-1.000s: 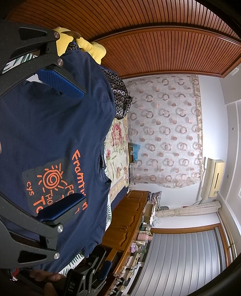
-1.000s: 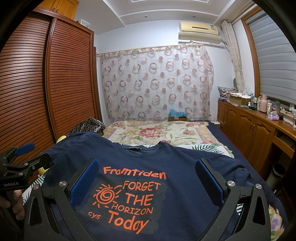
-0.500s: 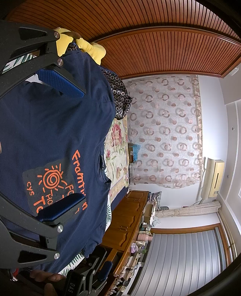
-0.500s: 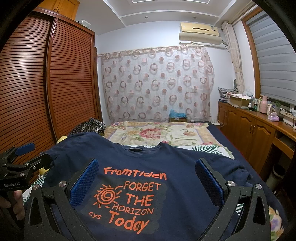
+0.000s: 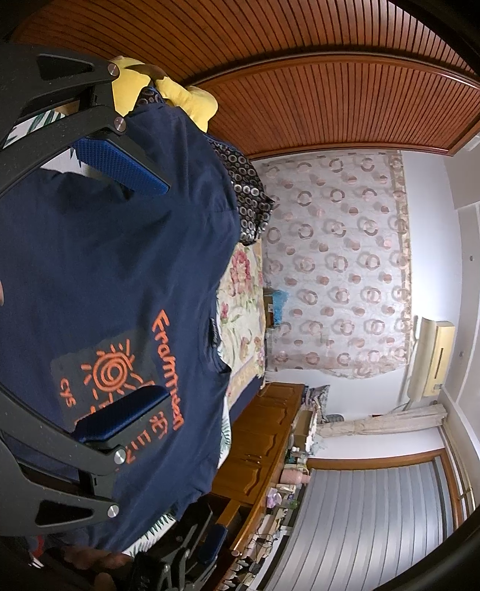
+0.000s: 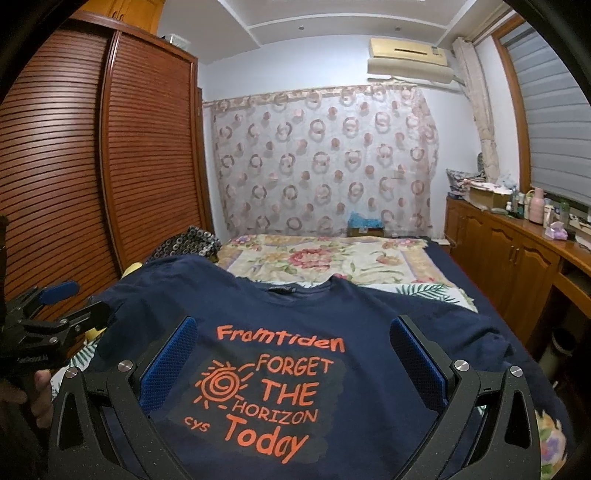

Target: Fold small clothes

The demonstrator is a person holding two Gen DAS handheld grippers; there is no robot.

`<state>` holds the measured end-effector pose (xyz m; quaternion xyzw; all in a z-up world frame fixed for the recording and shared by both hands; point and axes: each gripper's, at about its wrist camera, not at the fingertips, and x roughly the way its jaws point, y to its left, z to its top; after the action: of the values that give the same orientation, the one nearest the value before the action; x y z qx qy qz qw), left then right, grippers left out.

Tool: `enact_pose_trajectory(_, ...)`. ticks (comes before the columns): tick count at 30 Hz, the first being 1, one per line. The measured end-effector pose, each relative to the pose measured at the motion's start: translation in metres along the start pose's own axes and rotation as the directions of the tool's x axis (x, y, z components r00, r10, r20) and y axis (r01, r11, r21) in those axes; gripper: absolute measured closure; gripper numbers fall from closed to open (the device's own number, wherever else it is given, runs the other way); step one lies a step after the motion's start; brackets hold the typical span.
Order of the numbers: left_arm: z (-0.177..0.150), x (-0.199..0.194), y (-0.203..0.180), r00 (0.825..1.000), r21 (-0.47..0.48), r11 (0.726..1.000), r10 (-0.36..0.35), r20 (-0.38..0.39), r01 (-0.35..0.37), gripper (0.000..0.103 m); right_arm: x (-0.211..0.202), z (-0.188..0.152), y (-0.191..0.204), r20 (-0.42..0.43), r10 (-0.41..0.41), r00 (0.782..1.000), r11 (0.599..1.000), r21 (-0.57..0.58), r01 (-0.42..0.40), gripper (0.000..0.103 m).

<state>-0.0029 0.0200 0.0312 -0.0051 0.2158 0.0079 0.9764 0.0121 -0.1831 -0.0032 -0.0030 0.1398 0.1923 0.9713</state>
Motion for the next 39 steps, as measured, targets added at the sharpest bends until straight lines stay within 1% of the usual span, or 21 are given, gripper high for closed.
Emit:
enact_pose_trajectory(4,-0.003,0.009,0.018,1.0,-0.003,1.0,0.01,-0.025,-0.01,0.0,0.007,-0.001,0.002,-0.024,0.036,0.999,0.999,-0.006,-0.036,0.0)
enact_pose_trajectory(6,-0.002,0.014,0.032,0.998,-0.001,1.0,0.022,-0.054,-0.023,0.0,0.012,0.0,0.003,-0.037,0.048,0.998,0.999,-0.02,-0.049,0.0)
enact_pose_trajectory(7,-0.007,0.018,0.031,0.998,0.0,1.0,0.024,-0.059,-0.024,0.0,0.013,0.001,0.003,-0.042,0.052,0.998,0.998,-0.024,-0.053,0.0)
enact_pose_trajectory(8,-0.006,0.021,0.04,0.997,-0.002,1.0,0.028,-0.075,-0.029,0.0,0.014,0.001,0.004,-0.048,0.058,0.997,0.998,-0.027,-0.06,0.0)
enact_pose_trajectory(10,-0.014,0.022,0.047,0.996,-0.01,0.999,0.031,-0.084,-0.032,0.0,0.017,0.002,0.003,-0.062,0.067,0.996,0.997,-0.036,-0.069,0.0)
enact_pose_trajectory(18,-0.026,0.026,0.076,0.996,-0.04,0.998,0.036,-0.079,-0.04,0.0,0.034,0.008,-0.004,-0.11,0.095,0.989,0.992,-0.074,-0.104,0.0)
enact_pose_trajectory(23,-0.034,0.031,0.096,0.996,-0.05,0.998,0.027,-0.083,-0.031,0.0,0.047,0.01,0.002,-0.133,0.122,0.984,0.986,-0.096,-0.136,0.0)
enact_pose_trajectory(25,-0.034,0.035,0.111,0.995,-0.059,0.997,0.033,-0.093,-0.039,0.006,0.054,0.01,0.003,-0.153,0.142,0.978,0.982,-0.104,-0.159,0.0)
enact_pose_trajectory(27,-0.033,0.039,0.122,0.994,-0.073,0.996,0.042,-0.101,-0.049,0.015,0.062,0.011,0.006,-0.178,0.163,0.97,0.976,-0.116,-0.185,0.0)
enact_pose_trajectory(28,-0.033,0.041,0.129,0.994,-0.081,0.995,0.043,-0.104,-0.052,0.017,0.066,0.012,0.008,-0.186,0.168,0.968,0.973,-0.124,-0.193,0.0)
enact_pose_trajectory(30,-0.032,0.045,0.146,0.992,-0.105,0.993,0.045,-0.115,-0.057,0.024,0.07,0.013,0.011,-0.204,0.175,0.963,0.968,-0.144,-0.206,0.0)
enact_pose_trajectory(31,-0.032,0.047,0.149,0.992,-0.112,0.992,0.045,-0.118,-0.058,0.024,0.07,0.013,0.012,-0.21,0.175,0.962,0.966,-0.151,-0.209,0.0)
enact_pose_trajectory(32,-0.032,0.05,0.155,0.991,-0.122,0.991,0.046,-0.123,-0.061,0.028,0.072,0.015,0.013,-0.215,0.177,0.961,0.963,-0.162,-0.213,0.0)
enact_pose_trajectory(33,-0.033,0.053,0.162,0.99,-0.132,0.989,0.051,-0.129,-0.068,0.034,0.072,0.016,0.014,-0.219,0.18,0.959,0.96,-0.173,-0.22,0.0)
enact_pose_trajectory(34,-0.033,0.056,0.168,0.989,-0.139,0.988,0.051,-0.135,-0.07,0.037,0.073,0.018,0.014,-0.223,0.181,0.958,0.959,-0.178,-0.223,0.0)
enact_pose_trajectory(36,-0.033,0.067,0.18,0.987,-0.156,0.986,0.041,-0.156,-0.066,0.044,0.074,0.019,0.014,-0.233,0.19,0.954,0.956,-0.179,-0.234,0.0)
enact_pose_trajectory(39,-0.033,0.081,0.191,0.983,-0.175,0.983,0.024,-0.183,-0.056,0.052,0.077,0.02,0.016,-0.247,0.198,0.948,0.952,-0.182,-0.246,0.0)
